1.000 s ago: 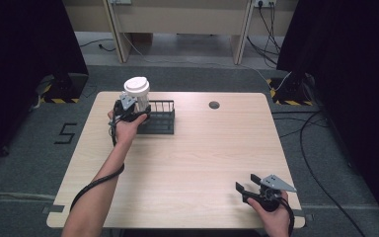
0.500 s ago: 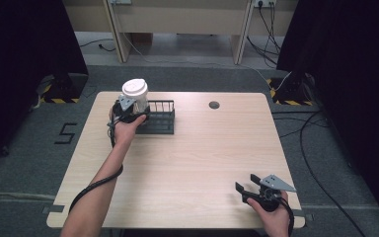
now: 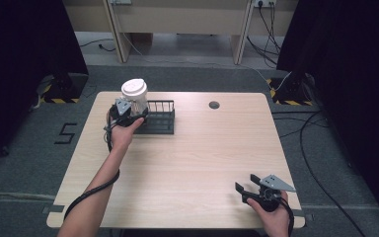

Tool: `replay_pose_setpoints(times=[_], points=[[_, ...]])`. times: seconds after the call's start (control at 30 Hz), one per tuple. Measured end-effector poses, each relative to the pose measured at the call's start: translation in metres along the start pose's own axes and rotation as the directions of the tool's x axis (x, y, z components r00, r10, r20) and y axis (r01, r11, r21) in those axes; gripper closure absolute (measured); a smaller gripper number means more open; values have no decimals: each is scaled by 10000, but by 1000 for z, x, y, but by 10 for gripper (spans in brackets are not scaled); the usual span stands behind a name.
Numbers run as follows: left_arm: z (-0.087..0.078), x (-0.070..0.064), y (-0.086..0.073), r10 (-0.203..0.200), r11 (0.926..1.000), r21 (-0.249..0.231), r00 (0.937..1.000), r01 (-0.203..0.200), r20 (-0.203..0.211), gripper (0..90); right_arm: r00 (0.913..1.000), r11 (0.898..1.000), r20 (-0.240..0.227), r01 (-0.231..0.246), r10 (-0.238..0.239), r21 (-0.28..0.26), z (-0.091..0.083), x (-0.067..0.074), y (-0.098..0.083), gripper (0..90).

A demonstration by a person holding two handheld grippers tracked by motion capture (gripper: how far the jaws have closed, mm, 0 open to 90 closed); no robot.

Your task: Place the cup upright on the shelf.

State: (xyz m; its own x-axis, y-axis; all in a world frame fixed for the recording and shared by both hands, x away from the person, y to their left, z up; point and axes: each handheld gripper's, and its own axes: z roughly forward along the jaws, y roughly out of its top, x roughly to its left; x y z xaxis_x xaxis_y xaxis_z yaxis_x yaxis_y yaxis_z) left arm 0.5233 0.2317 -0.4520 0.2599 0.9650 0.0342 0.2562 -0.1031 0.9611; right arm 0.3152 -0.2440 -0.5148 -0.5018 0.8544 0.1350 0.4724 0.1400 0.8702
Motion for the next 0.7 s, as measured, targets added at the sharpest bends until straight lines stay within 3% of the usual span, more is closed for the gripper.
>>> replay_pose_setpoints(times=[0.7], points=[[-40, 2, -3, 256, 9992, -326, 9995, -249, 199, 144, 10000, 10000, 31, 28, -28, 41, 0, 0, 0, 280]])
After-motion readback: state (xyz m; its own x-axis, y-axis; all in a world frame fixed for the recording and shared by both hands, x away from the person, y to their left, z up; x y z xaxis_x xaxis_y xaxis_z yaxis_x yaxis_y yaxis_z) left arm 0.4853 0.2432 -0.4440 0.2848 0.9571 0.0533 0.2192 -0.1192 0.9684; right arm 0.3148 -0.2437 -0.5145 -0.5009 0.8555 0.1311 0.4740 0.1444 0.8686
